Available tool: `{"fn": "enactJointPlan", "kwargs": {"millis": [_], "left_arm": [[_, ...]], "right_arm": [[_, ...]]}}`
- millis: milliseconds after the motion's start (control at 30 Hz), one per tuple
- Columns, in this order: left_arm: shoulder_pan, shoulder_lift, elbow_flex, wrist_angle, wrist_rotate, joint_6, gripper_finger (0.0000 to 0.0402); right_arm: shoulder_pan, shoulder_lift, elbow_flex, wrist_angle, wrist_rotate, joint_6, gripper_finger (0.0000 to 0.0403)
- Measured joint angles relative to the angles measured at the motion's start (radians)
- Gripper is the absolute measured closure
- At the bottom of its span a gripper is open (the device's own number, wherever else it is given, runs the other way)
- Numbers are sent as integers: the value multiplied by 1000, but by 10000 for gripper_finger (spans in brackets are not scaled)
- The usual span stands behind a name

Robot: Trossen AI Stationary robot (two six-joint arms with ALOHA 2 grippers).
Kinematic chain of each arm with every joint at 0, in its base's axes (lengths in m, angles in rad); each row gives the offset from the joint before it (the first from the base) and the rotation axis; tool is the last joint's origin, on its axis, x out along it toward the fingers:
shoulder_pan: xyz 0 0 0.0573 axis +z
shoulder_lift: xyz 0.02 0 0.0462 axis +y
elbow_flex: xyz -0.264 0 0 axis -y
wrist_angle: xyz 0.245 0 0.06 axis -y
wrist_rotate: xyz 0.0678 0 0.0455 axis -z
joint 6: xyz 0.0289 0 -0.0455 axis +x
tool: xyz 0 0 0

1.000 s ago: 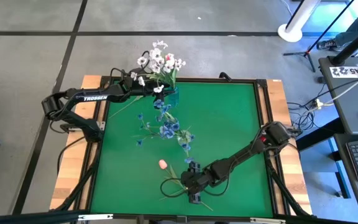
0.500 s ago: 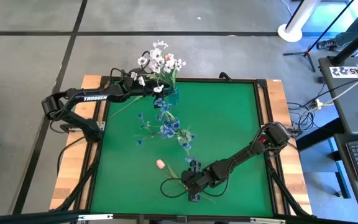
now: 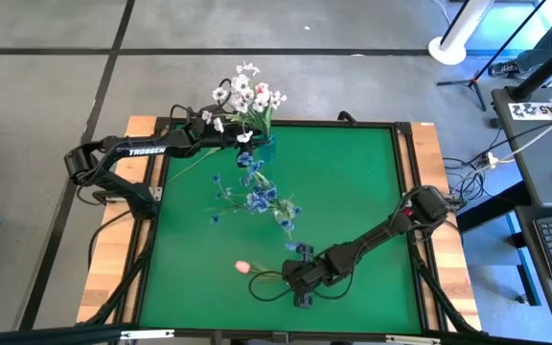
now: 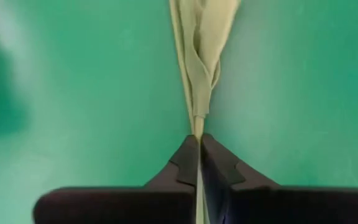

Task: Sort flowers into vase by color
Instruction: Put the pink flower into the blue vase

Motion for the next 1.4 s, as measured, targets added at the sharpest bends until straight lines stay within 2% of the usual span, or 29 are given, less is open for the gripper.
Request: {"fn": "enactJointPlan", "kwargs": {"millis": [200,400,533,633,800,1000,1233,1400], "left_arm": [[0,0,0,-4,0,0,268],[0,0,0,-5,0,0,268],[0,0,0,-5,0,-1,268],[0,0,0,-5,0,-1,268],[0,0,0,-5,0,0,268],[0,0,0,-5,6,0,268],[0,0,0,-5,8,0,268],[0,0,0,-4,8,-1,268]], "right_arm": [[2,-37,-1,-4,8,0,387],[1,-51,0,-18,15,1,395],[1,-53,-1,-37,-14,6,390],[1,-54,-2,-92,-27,8,369],[1,-54,8,-182,-41,43,309],[1,-54,12,-164,-47,53,251],[-6,-54,13,27,-28,45,233],[-25,-29,14,50,24,50,233]]}}
